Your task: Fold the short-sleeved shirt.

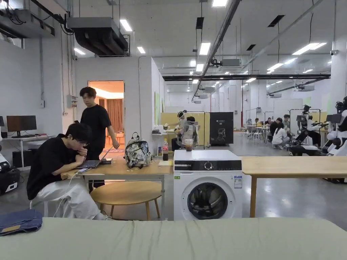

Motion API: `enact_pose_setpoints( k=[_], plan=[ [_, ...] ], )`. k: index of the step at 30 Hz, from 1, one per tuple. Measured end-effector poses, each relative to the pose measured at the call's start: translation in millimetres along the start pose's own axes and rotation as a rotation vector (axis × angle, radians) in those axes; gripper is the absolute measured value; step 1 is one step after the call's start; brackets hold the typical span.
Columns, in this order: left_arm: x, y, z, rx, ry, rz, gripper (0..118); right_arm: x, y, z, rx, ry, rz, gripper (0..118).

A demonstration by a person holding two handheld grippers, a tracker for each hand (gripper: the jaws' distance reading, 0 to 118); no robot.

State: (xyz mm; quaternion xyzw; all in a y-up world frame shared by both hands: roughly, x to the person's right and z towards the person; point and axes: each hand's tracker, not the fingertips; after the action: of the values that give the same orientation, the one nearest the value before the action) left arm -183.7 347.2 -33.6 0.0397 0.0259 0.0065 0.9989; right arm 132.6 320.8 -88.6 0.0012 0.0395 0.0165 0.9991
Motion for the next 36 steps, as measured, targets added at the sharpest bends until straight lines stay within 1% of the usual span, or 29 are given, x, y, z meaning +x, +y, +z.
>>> enact_pose_setpoints(
  k=[2, 4, 8, 29, 36],
  plan=[
    [0.7, -1.2, 0.0, -0.004, 0.002, -0.004, 0, 0.5, -0.8, -0.3, -0.006, 0.0, -0.005, 0],
    [3.5, -1.5, -2.0, -0.021, 0.048, -0.017, 0, 1.3, -0.8, -0.8, -0.009, 0.003, -0.007, 0],
    [0.1, -2.2, -2.3, -0.021, 0.017, 0.003, 0, 0.9, -0.7, 0.1, -0.007, -0.001, 0.001, 0],
    [-1.1, -2.1, -0.2, -0.021, 0.017, -0.002, 0, -1.1, -0.8, 1.7, -0.007, -0.002, 0.012, 0],
    [-1.4, -3.9, -0.3, -0.019, 0.012, -0.005, 0, -1.8, -1.2, 1.2, -0.01, 0.003, 0.004, 0]
  ],
)
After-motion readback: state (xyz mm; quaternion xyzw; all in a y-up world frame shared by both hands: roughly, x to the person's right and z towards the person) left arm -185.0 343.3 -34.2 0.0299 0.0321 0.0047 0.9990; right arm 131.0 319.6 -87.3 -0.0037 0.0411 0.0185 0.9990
